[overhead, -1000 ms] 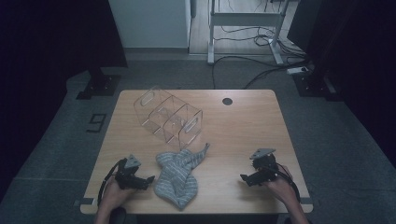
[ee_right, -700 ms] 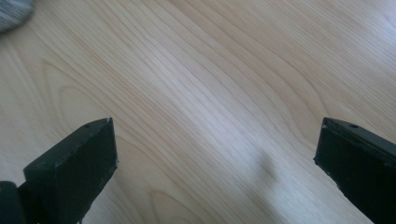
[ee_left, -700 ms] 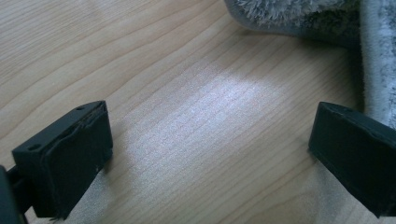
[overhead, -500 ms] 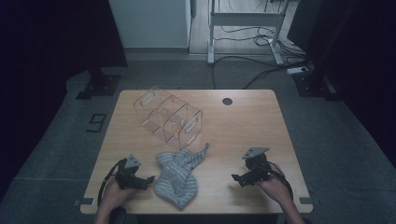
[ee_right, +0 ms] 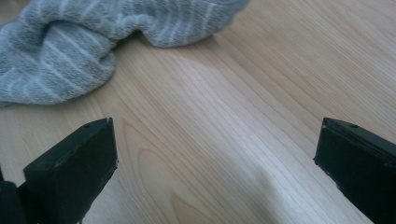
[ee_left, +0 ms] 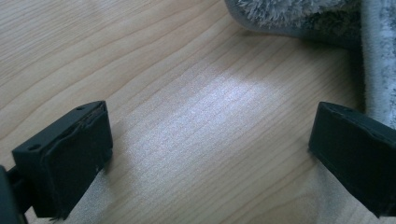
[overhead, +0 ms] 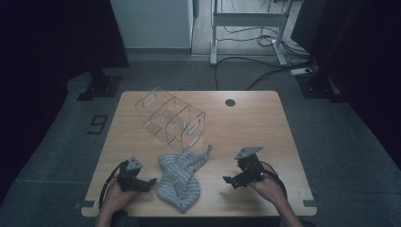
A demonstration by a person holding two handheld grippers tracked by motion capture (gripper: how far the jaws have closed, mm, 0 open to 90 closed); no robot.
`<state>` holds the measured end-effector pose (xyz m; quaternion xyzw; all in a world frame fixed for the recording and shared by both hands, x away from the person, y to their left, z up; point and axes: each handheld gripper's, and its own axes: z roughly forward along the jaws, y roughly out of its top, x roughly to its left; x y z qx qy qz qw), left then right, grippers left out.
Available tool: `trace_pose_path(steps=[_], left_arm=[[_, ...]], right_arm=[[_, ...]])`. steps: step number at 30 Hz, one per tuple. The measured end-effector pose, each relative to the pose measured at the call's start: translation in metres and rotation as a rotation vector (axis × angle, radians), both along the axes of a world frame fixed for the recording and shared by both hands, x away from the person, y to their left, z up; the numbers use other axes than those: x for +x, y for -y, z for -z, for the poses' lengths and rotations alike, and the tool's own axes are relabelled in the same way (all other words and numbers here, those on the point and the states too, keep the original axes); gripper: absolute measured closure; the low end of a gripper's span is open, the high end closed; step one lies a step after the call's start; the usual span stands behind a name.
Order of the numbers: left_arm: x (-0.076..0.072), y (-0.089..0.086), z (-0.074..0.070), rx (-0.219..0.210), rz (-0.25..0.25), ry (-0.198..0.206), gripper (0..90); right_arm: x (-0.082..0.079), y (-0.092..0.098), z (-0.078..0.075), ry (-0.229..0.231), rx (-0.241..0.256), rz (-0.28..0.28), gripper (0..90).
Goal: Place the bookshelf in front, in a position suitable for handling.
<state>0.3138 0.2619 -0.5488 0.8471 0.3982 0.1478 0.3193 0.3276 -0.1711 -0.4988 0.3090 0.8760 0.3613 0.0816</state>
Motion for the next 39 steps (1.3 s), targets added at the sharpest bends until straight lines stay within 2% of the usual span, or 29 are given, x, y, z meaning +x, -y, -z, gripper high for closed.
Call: trace_pose_path(steps=[14,21,31,39], left_arm=[[0.0,0.0,0.0,0.0,-0.002,0.0,0.0],[0.0,0.001,0.0,0.0,-0.004,0.0,0.0],[0.0,0.001,0.0,0.001,-0.003,0.0,0.0],[0.001,0.001,0.0,0.001,-0.003,0.0,0.0]], right_arm=[[0.004,-0.046,-0.004,-0.013,0.0,-0.102,0.0],[0.006,-0.071,-0.005,-0.026,0.024,-0.145,0.0],[0.006,-0.107,-0.003,-0.032,0.027,-0.221,0.0],[0.007,-0.131,0.003,-0.038,0.008,-0.269,0.0]])
